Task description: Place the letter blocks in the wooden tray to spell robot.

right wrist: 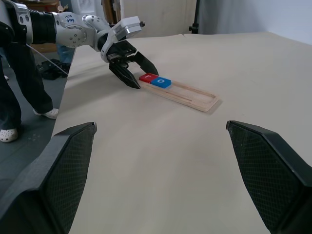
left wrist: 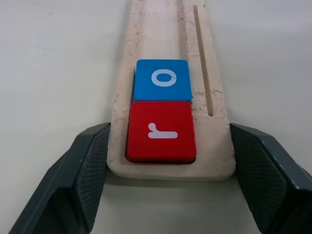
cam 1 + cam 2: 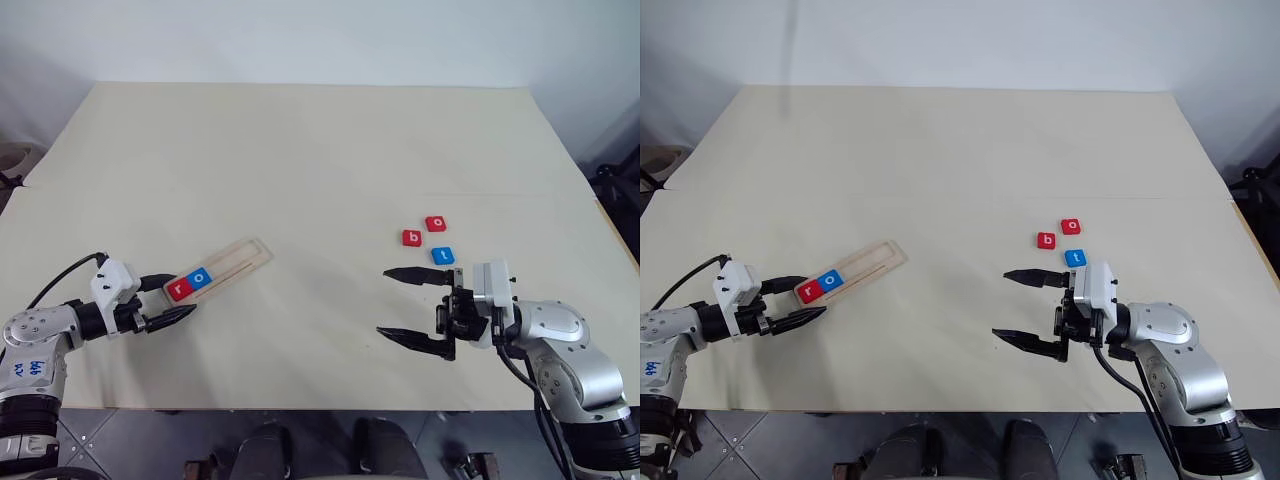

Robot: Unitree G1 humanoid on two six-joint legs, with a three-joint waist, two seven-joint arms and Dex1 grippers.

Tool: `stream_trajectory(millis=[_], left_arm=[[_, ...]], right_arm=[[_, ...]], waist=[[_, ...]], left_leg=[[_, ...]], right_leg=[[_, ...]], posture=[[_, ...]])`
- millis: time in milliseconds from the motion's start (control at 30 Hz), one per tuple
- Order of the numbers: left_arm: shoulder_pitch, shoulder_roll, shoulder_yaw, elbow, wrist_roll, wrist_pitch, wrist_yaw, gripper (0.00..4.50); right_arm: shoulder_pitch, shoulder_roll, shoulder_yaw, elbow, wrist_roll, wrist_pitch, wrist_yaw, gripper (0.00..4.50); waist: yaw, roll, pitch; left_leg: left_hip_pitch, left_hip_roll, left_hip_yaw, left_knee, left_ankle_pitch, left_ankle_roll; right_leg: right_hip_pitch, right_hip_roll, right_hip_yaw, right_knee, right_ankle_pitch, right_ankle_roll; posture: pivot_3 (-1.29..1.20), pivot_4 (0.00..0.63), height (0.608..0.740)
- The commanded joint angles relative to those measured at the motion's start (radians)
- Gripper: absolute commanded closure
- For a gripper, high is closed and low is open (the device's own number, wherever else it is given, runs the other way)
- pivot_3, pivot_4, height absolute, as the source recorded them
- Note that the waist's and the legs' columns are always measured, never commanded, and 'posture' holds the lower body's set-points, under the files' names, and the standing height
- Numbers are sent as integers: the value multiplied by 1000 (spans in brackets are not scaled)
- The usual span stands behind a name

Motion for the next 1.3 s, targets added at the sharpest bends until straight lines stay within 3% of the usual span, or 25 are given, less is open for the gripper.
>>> stream_trajectory(millis=[33,167,333,700,1033,1133,1300], left_arm=[[-3,-19,-36,-106,-13,6,-24,1105],[-54,-32,-132,-239,3,60,-55,1105],[-151,-73,-274,-276,61,73,-94,1105],[-361,-231,-450,-62,177,-34,-141,1105],[-390,-271,-461,4,199,-28,-164,1105],[-380,-269,-446,-13,187,10,-155,141],[-351,-254,-374,-35,126,-12,-151,27]], right_arm=[[25,-29,-45,-48,23,4,-2,0],[79,-71,-103,-63,35,12,-3,0],[182,-105,-182,-104,45,21,-15,0],[485,-95,-405,-217,68,18,-75,0],[541,-66,-421,-219,53,-8,-102,0],[522,-64,-410,-204,51,-8,-107,0],[518,-46,-432,-169,39,-19,-124,0]], waist=[[8,0,0],[23,0,0],[32,-1,0],[35,-1,0],[33,-1,0],[33,-1,0],[32,-1,0]], left_leg=[[0,0,0,0,0,0],[-2,-1,0,1,0,0],[-1,0,8,1,0,0],[-1,0,9,2,0,-1],[0,0,9,2,0,-1],[0,0,9,2,0,-1],[0,0,9,2,0,-1]], right_leg=[[0,0,0,0,0,0],[0,0,0,-1,0,1],[0,3,0,-1,0,1],[0,4,1,-1,0,1],[1,4,1,-1,0,1],[1,4,1,-1,0,1],[1,4,1,-1,0,1]], posture=[[0,150,740],[0,150,740],[0,150,740],[0,150,740],[0,150,740],[0,150,740],[0,150,740]])
